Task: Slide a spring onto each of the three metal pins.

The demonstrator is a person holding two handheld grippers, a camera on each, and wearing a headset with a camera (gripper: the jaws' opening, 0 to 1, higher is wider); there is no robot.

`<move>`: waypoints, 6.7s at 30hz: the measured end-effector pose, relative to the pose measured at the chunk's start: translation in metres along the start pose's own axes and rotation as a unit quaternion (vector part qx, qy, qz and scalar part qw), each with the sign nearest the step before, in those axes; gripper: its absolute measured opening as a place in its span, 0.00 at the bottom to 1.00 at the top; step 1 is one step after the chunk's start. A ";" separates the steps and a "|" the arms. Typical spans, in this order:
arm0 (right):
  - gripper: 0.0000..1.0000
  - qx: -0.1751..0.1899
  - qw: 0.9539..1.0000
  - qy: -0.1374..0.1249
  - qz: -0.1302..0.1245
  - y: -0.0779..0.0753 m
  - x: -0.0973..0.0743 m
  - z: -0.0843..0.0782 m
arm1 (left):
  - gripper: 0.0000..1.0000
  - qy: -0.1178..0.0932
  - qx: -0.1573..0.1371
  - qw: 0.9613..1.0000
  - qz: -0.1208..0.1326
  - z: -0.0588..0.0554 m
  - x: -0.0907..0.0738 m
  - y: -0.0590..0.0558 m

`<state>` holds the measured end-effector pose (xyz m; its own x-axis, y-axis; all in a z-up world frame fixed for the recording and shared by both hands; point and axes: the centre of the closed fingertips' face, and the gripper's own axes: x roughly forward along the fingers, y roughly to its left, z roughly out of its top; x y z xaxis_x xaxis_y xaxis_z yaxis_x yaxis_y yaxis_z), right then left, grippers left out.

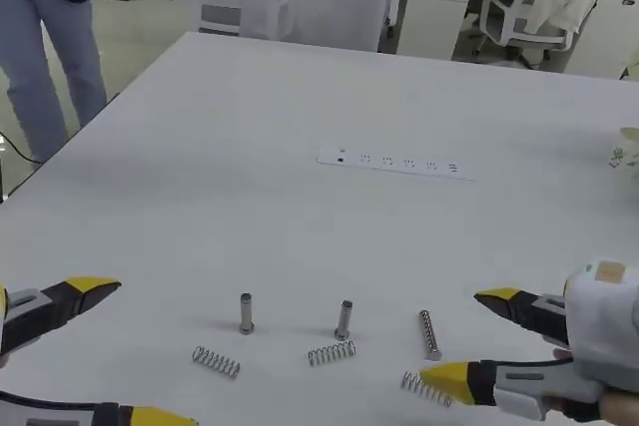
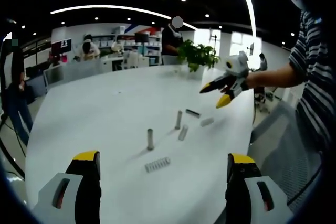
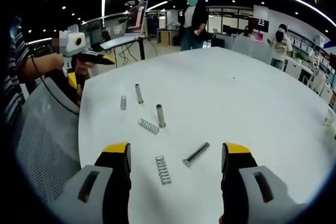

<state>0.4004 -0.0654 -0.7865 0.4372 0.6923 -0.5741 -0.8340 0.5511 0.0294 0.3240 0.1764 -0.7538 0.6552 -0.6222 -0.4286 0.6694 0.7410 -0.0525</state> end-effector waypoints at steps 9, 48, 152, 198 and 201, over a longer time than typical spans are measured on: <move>0.55 0.058 0.998 0.020 -0.010 -0.021 0.014 0.001 | 0.98 -0.001 0.001 1.000 -0.003 0.002 0.002 -0.001; 0.15 0.188 0.966 0.169 -0.050 -0.050 0.064 -0.039 | 0.98 -0.001 0.000 1.000 -0.003 0.000 0.003 0.001; 0.05 0.057 0.991 0.098 -0.075 -0.027 0.025 -0.020 | 0.96 0.002 0.001 1.000 -0.013 0.000 0.009 -0.006; 0.15 -0.044 0.993 0.111 -0.016 0.008 -0.007 -0.018 | 0.93 0.003 -0.021 1.000 -0.023 -0.008 0.011 -0.010; 0.15 -0.050 0.992 0.117 -0.005 0.014 -0.005 -0.021 | 0.92 0.003 -0.021 0.999 -0.024 -0.008 0.010 -0.011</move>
<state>0.3795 -0.0716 -0.8003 0.3659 0.5535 -0.7482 -0.8641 0.5006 -0.0522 0.3201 0.1638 -0.7650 0.6207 -0.6553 -0.4305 0.6842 0.7208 -0.1107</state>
